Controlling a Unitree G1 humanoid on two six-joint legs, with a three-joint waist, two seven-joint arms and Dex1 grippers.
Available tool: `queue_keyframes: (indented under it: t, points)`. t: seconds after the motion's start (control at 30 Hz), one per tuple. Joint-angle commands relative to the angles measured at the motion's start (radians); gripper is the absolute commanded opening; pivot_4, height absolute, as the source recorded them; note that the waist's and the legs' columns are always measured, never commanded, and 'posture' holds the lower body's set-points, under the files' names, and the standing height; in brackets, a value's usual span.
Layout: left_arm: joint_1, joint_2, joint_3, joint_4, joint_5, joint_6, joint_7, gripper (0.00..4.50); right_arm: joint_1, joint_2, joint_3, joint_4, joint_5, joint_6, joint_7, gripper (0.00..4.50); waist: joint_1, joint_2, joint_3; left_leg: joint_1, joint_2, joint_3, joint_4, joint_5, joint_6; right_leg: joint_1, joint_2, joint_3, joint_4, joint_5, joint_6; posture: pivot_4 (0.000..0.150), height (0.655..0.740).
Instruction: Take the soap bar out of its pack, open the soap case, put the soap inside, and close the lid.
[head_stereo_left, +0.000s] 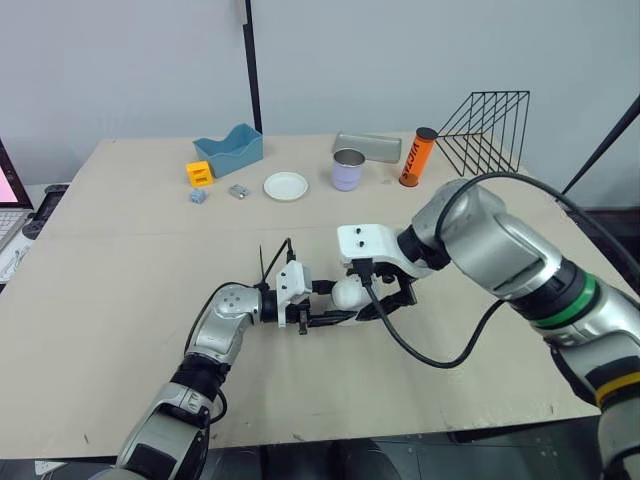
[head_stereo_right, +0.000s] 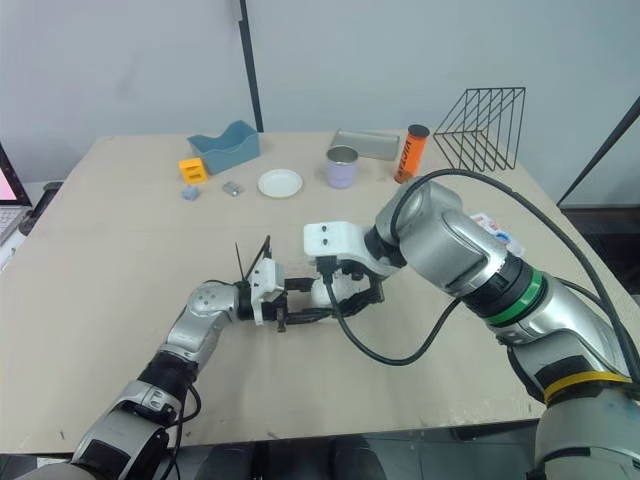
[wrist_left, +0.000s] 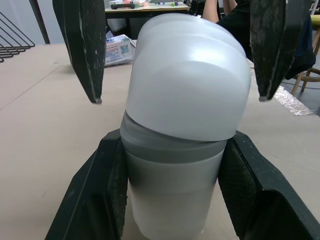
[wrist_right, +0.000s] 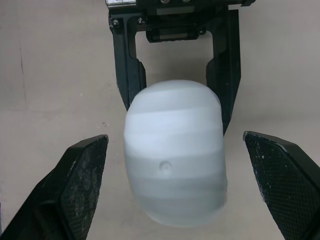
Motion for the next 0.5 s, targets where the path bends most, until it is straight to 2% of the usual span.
queue_keyframes:
  t: [0.03, 0.5]
  points:
    - [0.005, 0.005, -0.014, -0.004, 0.009, 0.02, -0.003, 1.99, -0.032, -0.035, -0.064, -0.063, 0.02, 0.014, 0.008, 4.48, 0.0, 0.0, 0.0, 0.0, 0.0, 0.0, 0.0, 0.0, 0.0, 0.0, 0.0, 0.0, 0.0, 0.0, 0.0, 0.15, 0.7393]
    - [-0.001, 0.006, -0.014, 0.005, 0.01, 0.023, -0.012, 1.99, 0.005, -0.161, -0.212, -0.145, 0.07, -0.066, 0.006, 4.48, -0.001, 0.0, 0.0, 0.0, 0.0, 0.0, 0.0, 0.0, 0.0, 0.0, 0.0, 0.0, 0.0, 0.0, 0.0, 0.15, 0.7393]
